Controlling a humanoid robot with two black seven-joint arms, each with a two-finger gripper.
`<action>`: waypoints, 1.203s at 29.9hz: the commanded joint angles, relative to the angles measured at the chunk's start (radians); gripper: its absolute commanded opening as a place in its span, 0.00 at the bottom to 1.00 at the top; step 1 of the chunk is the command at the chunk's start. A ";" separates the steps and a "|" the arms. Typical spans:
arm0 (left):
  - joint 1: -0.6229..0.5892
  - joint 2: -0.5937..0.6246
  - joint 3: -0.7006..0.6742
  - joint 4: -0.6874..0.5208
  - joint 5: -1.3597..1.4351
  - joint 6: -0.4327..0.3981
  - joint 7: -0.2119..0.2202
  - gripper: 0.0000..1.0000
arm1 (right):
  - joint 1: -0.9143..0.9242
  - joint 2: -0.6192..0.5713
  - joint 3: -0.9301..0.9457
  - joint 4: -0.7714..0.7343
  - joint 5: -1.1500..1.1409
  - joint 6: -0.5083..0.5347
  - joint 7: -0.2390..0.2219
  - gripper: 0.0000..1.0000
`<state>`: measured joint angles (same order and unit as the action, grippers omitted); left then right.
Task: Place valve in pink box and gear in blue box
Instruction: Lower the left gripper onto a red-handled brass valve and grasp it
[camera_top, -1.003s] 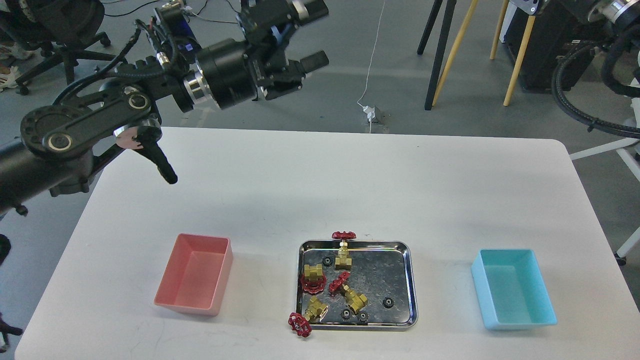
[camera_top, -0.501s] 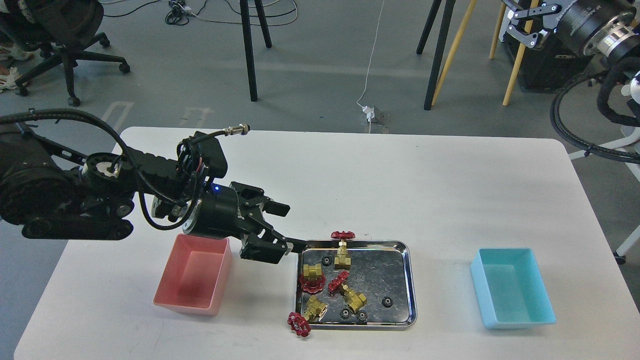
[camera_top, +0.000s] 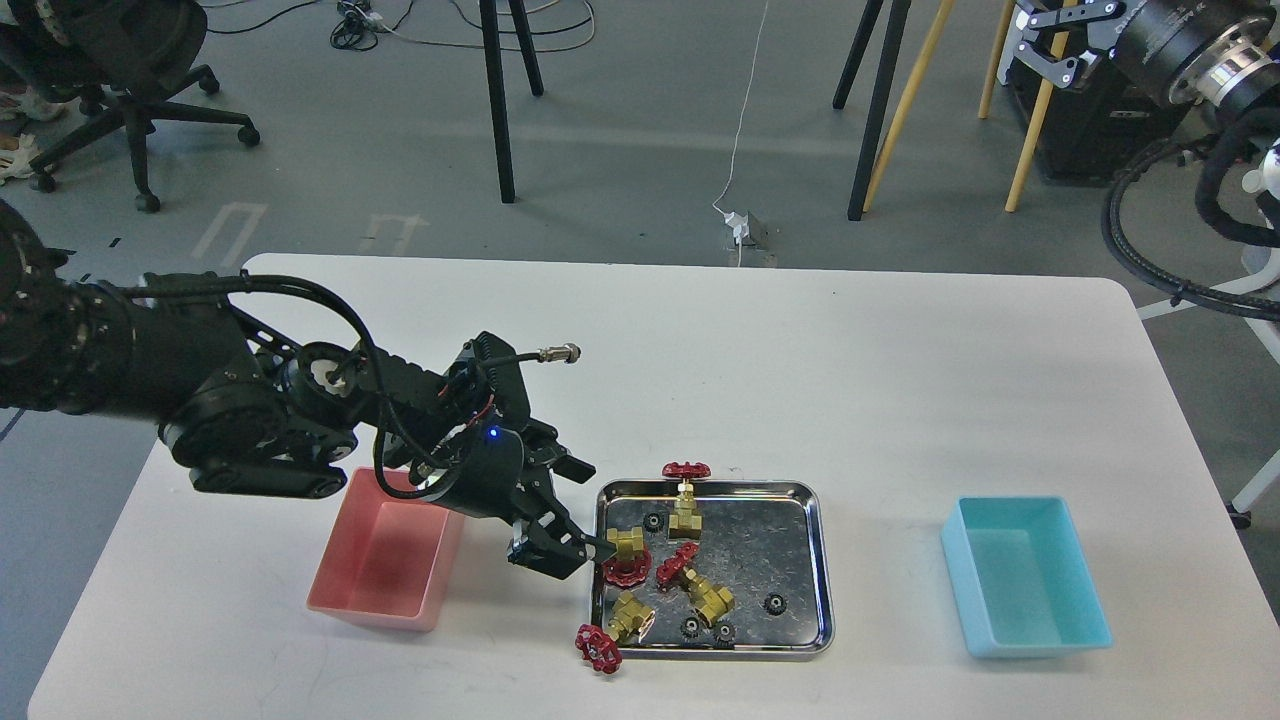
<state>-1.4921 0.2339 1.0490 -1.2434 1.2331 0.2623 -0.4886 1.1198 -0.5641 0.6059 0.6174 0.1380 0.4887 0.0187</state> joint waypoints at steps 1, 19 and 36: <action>0.027 -0.021 -0.001 0.039 0.000 0.000 0.000 0.93 | -0.008 -0.008 0.000 -0.002 0.000 0.000 0.000 1.00; 0.092 -0.047 -0.046 0.082 -0.007 -0.003 0.000 0.84 | -0.021 -0.008 0.000 -0.002 0.002 0.000 0.001 1.00; 0.154 -0.108 -0.053 0.165 -0.004 0.005 0.000 0.70 | -0.044 -0.019 0.000 0.001 0.002 0.000 0.000 1.00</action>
<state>-1.3414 0.1328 0.9946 -1.0841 1.2253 0.2648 -0.4886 1.0767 -0.5824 0.6059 0.6172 0.1397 0.4887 0.0184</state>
